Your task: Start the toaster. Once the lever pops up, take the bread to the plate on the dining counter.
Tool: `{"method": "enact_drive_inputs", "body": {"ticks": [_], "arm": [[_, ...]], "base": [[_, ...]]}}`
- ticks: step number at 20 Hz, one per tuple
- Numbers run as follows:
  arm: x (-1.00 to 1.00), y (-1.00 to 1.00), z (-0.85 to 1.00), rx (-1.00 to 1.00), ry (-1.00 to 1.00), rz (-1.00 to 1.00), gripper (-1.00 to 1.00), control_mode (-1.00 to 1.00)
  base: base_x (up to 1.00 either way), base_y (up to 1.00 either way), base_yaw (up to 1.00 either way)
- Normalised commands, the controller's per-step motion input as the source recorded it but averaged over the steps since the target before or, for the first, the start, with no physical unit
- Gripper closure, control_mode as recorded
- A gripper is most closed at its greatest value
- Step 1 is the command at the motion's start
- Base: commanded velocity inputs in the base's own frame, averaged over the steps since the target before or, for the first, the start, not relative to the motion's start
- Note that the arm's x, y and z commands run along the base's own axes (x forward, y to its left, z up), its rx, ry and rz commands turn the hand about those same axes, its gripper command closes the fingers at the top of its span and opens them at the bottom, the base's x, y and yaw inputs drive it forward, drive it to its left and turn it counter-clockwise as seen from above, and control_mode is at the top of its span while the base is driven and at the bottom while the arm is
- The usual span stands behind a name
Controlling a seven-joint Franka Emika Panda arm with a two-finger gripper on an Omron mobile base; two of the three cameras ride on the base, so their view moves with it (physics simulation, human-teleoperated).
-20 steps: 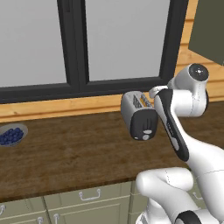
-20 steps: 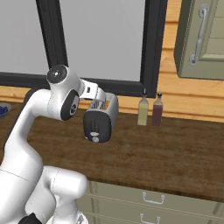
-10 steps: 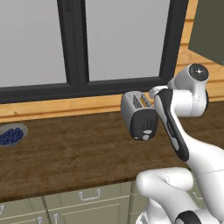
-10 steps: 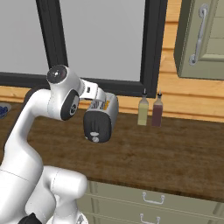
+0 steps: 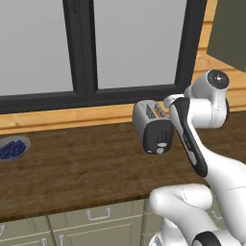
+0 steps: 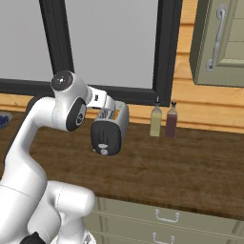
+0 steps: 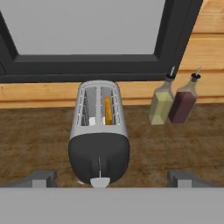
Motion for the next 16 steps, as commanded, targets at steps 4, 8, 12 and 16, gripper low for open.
{"method": "enact_drive_inputs", "body": {"ticks": [4, 8, 12, 16], "arm": [[0.0, 0.0, 0.0, 0.0, 0.0, 0.0, -1.0, -1.0], [0.0, 0.0, 0.0, 0.0, 0.0, 0.0, -1.0, -1.0], [0.0, 0.0, 0.0, 0.0, 0.0, 0.0, -1.0, -1.0], [0.0, 0.0, 0.0, 0.0, 0.0, 0.0, -1.0, -1.0]], "base": [[0.0, 0.0, 0.0], [0.0, 0.0, 0.0], [0.0, 0.0, 0.0], [0.0, 0.0, 0.0]]}}
